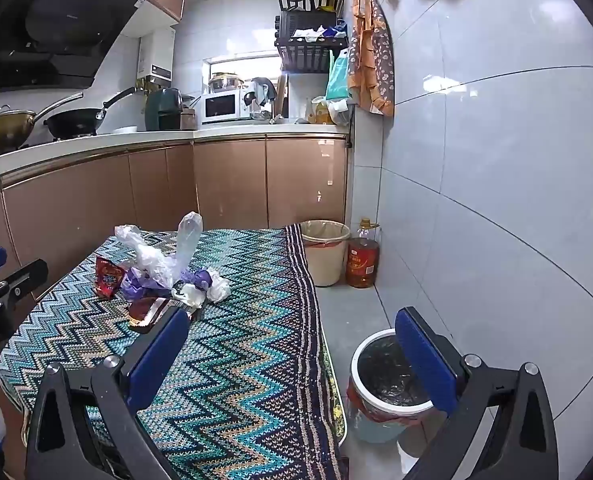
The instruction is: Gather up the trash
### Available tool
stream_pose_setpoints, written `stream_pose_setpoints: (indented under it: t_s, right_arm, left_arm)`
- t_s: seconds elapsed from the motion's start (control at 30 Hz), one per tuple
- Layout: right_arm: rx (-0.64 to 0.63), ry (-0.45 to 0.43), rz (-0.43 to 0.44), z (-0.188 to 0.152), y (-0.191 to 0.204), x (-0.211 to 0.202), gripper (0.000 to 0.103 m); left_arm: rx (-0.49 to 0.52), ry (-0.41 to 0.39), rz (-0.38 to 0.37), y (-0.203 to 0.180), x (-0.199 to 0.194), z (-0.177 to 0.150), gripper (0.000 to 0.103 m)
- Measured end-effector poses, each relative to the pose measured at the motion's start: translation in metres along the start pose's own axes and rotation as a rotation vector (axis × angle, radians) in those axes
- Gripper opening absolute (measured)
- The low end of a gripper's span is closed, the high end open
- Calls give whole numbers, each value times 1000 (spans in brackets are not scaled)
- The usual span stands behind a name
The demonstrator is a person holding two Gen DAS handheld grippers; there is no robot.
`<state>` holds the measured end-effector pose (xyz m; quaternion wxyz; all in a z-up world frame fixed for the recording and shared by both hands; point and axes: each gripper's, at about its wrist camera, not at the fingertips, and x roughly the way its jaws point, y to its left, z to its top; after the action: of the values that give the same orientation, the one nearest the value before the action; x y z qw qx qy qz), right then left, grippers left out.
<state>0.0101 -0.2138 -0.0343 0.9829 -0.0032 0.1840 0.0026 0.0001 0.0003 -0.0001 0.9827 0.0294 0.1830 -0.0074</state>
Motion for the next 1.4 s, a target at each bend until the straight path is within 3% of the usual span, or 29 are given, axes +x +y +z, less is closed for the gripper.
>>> stream_pose_setpoints:
  t_s: [1.4]
  right_arm:
    - [5, -16, -20, 0, -2, -6, 103]
  left_arm:
    - [-2, -13, 37, 5, 1, 0, 96]
